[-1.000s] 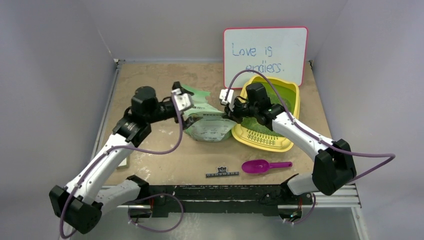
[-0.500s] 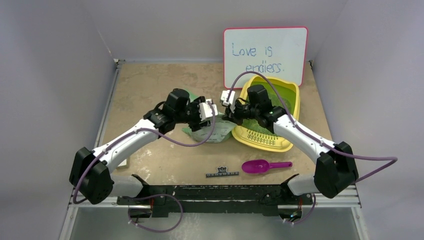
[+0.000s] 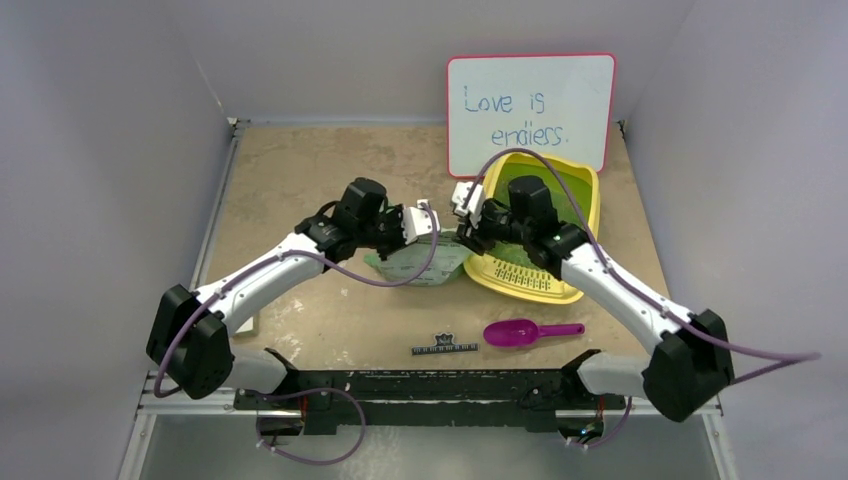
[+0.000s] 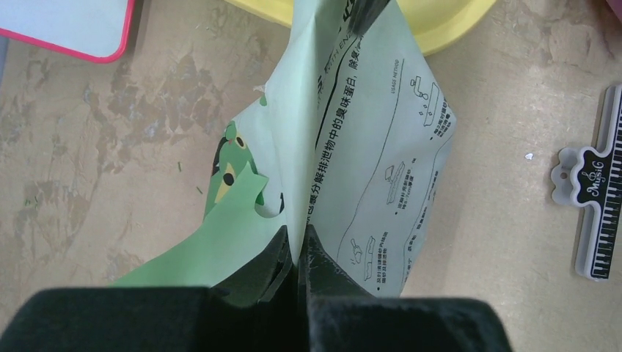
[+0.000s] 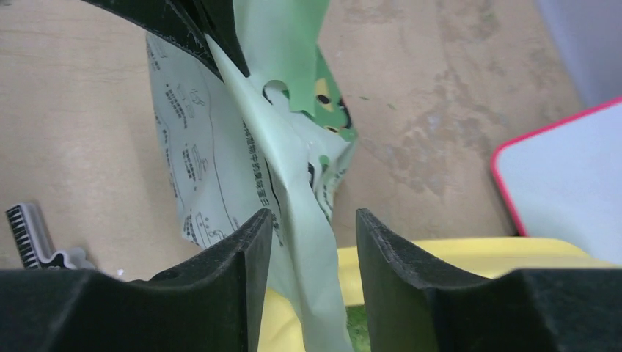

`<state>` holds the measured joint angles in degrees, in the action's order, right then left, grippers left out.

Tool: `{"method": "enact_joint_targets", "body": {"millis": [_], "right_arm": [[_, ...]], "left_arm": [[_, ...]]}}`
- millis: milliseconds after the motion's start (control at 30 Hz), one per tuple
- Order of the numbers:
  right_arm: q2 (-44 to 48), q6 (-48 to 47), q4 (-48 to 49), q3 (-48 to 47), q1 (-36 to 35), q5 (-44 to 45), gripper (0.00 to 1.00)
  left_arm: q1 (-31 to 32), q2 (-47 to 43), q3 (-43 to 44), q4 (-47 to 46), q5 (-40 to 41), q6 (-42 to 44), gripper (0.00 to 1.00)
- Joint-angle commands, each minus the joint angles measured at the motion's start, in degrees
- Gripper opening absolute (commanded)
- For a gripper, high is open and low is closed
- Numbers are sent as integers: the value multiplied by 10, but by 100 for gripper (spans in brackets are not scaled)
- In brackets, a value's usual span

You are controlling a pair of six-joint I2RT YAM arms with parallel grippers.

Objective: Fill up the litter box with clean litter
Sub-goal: Close the cat litter bag at the center of the board.

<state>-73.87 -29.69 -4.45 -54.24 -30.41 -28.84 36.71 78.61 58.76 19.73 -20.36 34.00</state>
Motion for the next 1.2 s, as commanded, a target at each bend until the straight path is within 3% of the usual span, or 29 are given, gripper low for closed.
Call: {"method": "enact_joint_targets", "body": {"millis": [0, 200, 367, 500, 633, 767, 967, 1033, 1100, 1167], "right_arm": [[87, -16, 34, 19, 2, 63, 52], [155, -105, -20, 49, 1, 50, 56], [151, -120, 40, 79, 1, 1, 55], [108, -125, 34, 57, -7, -29, 46], [75, -135, 56, 60, -23, 14, 32], [56, -136, 63, 67, -25, 55, 0], [44, -101, -4, 42, -19, 32, 0], [43, -96, -15, 34, -14, 2, 0], [41, -88, -14, 28, -14, -24, 0], [34, -81, -14, 20, -14, -33, 0]], "left_arm": [[-25, 4, 35, 23, 15, -17, 0], [-51, -10, 49, 44, -15, -20, 0], [-53, -8, 67, 72, -35, -12, 0], [-54, -3, 82, 97, -37, -10, 0], [-65, -3, 90, 109, -45, -14, 0], [-81, -2, 94, 120, -60, -11, 0], [-100, 0, 112, 173, -42, 31, 0], [-103, -1, 110, 177, -46, 44, 21], [-103, -2, 109, 172, -72, 54, 60], [-101, -4, 112, 165, -119, 64, 70]]}}
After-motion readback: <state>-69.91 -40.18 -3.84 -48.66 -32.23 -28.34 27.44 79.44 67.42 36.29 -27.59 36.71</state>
